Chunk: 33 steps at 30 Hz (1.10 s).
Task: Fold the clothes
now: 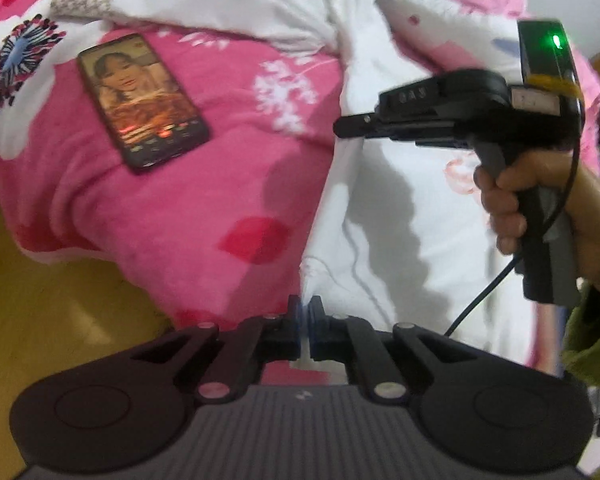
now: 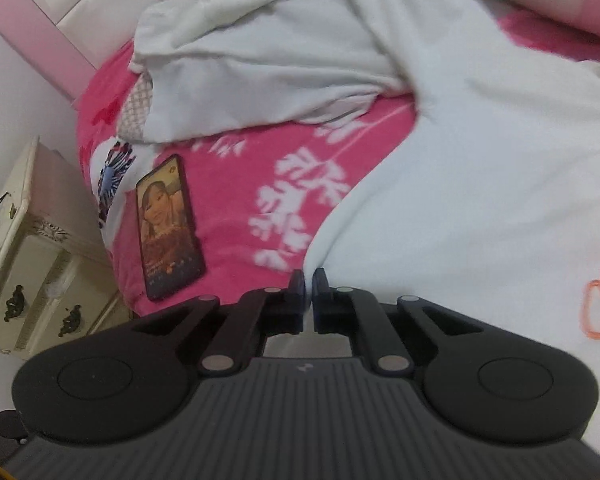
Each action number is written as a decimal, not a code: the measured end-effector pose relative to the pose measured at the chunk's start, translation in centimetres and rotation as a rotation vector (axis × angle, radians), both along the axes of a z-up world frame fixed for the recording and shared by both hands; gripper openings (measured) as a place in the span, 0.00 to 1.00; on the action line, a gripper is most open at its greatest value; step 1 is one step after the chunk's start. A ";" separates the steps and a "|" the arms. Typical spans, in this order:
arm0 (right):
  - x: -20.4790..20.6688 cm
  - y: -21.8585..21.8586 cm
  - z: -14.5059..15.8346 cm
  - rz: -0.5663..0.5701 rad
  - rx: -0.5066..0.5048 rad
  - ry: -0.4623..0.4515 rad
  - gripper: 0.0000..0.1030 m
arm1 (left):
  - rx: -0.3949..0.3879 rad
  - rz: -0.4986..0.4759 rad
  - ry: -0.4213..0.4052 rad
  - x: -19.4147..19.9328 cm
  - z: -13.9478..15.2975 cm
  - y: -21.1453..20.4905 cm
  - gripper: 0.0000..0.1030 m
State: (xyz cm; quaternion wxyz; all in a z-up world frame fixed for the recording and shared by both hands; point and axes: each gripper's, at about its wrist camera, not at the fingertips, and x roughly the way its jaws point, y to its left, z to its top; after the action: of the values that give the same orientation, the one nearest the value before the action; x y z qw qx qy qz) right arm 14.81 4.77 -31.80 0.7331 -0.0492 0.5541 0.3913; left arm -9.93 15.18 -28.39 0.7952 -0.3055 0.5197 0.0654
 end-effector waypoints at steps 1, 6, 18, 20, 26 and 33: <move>-0.1 0.7 -1.2 0.005 -0.005 0.016 0.04 | -0.001 -0.004 0.026 0.3 -1.0 0.0 0.03; -0.2 1.5 -4.4 -0.004 -0.010 0.081 0.10 | -0.059 0.002 0.123 0.5 -5.1 0.7 0.04; -0.5 -16.6 2.3 -0.409 0.106 0.106 0.36 | 0.166 -0.104 0.236 0.4 -2.7 1.1 0.20; -2.1 -20.4 3.1 -0.466 0.041 0.099 0.44 | 0.198 -0.106 0.199 1.0 -0.9 0.9 0.21; -7.8 -28.9 3.7 -0.637 -0.135 0.099 0.58 | 0.212 -0.223 0.066 5.6 2.1 -3.6 0.35; -12.8 -33.2 0.8 -0.639 -0.252 0.146 0.77 | 0.191 -0.495 -0.002 9.3 1.1 -13.2 0.35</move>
State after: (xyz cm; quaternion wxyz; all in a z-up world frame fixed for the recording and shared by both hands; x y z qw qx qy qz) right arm 2.02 -28.45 -31.01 0.7652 0.0646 0.6364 0.0729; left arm -0.64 1.93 -27.32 0.8127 -0.0927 0.5693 -0.0825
